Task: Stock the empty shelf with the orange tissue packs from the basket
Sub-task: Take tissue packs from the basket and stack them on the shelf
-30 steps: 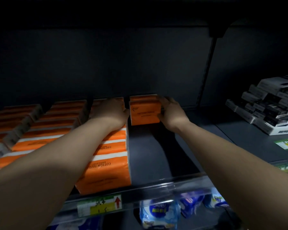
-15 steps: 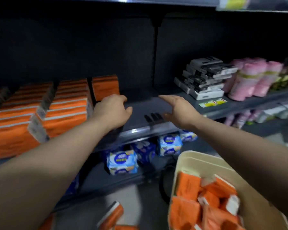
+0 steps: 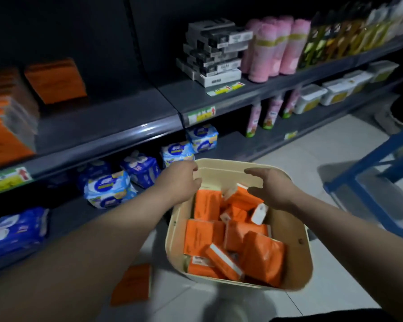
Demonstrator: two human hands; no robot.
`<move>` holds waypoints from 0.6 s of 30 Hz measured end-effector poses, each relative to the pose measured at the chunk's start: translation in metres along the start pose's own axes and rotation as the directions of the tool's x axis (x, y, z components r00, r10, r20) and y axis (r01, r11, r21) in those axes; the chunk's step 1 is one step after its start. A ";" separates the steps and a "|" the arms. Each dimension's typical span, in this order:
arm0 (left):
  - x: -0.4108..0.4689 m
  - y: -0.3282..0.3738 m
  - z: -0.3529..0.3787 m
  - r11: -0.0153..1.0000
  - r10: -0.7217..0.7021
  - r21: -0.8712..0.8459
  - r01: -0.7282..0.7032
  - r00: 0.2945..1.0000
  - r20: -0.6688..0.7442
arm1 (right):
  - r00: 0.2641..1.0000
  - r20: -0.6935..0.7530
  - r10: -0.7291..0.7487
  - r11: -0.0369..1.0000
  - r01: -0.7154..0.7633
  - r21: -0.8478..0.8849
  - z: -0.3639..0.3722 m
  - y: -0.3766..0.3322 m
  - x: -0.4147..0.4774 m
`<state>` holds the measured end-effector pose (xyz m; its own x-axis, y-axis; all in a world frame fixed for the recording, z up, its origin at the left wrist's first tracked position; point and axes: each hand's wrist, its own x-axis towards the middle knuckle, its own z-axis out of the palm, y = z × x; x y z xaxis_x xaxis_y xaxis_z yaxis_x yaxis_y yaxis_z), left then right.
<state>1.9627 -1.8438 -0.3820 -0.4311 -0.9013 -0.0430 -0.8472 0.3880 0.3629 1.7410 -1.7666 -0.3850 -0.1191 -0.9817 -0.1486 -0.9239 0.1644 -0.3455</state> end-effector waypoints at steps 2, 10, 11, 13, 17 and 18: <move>0.012 0.002 0.029 1.000 -0.018 -0.020 0.019 0.998 0.053 | 0.999 0.031 0.042 0.999 -0.042 0.002 0.012 0.019 0.007; 0.062 -0.013 0.130 0.989 -0.147 0.030 0.144 0.963 0.226 | 0.988 0.131 0.078 0.996 -0.083 0.038 0.053 0.062 0.050; 0.067 -0.015 0.140 0.987 -0.163 0.037 0.159 0.957 0.241 | 0.987 0.137 0.081 0.995 -0.088 0.047 0.058 0.066 0.054; 0.079 -0.021 0.158 0.984 -0.181 0.057 0.172 0.946 0.269 | 0.986 0.147 0.083 0.994 -0.092 0.053 0.066 0.074 0.063; 0.097 -0.029 0.182 0.977 -0.195 0.144 0.154 0.923 0.332 | 0.985 0.131 0.109 0.990 -0.120 0.077 0.077 0.090 0.076; 0.100 -0.030 0.185 0.977 -0.188 0.163 0.138 0.921 0.342 | 0.984 0.125 0.126 0.985 -0.139 0.100 0.080 0.095 0.079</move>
<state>1.8874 -1.9099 -0.5698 -0.3443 -0.8364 -0.4264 -0.9379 0.2857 0.1970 1.6732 -1.8207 -0.5032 -0.1878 -0.9334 -0.3059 -0.8572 0.3077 -0.4129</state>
